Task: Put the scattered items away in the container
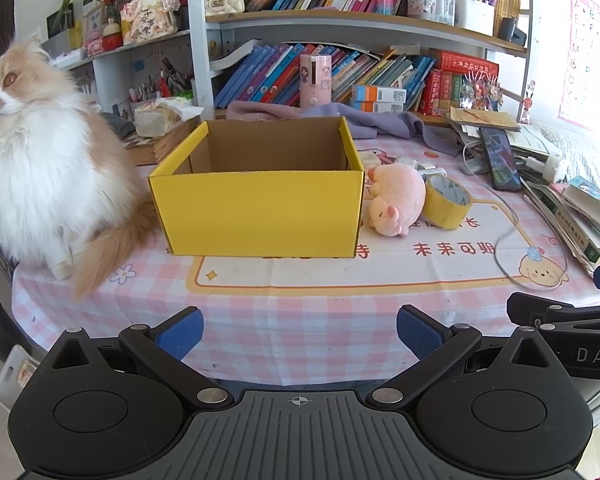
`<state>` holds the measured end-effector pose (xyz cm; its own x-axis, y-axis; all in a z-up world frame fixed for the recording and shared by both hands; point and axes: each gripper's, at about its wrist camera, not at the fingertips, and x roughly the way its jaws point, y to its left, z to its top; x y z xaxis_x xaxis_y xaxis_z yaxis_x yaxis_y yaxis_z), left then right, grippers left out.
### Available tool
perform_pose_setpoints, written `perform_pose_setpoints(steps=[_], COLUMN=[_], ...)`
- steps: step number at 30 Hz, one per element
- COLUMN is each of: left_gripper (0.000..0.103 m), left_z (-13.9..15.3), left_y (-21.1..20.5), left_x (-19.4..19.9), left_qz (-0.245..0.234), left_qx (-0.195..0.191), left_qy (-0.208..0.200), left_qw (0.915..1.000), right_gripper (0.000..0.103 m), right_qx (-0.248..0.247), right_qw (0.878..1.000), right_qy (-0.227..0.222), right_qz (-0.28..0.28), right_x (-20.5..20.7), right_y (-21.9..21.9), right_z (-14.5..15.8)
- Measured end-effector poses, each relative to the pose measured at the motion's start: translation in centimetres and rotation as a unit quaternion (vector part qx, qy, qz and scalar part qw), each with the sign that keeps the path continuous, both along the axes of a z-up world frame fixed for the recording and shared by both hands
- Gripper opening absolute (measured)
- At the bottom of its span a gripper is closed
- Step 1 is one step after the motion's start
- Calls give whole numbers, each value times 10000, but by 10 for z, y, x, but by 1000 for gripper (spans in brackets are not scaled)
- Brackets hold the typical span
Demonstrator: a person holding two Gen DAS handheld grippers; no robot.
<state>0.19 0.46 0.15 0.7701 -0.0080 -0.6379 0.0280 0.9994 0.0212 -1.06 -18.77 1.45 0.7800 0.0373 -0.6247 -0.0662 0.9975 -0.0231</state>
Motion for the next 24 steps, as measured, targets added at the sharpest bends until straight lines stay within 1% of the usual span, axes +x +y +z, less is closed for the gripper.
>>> perform_pose_setpoints(steps=[24], left_gripper=[103], left_z=[-4], left_y=[2], left_x=[1], left_qz=[-24], left_qx=[-1], left_qy=[51], left_qw=[10000], right_gripper=[103], right_qx=[-38], right_qw=[10000], right_qy=[40], right_qz=[-31], right_x=[2], right_y=[1], right_z=[-2])
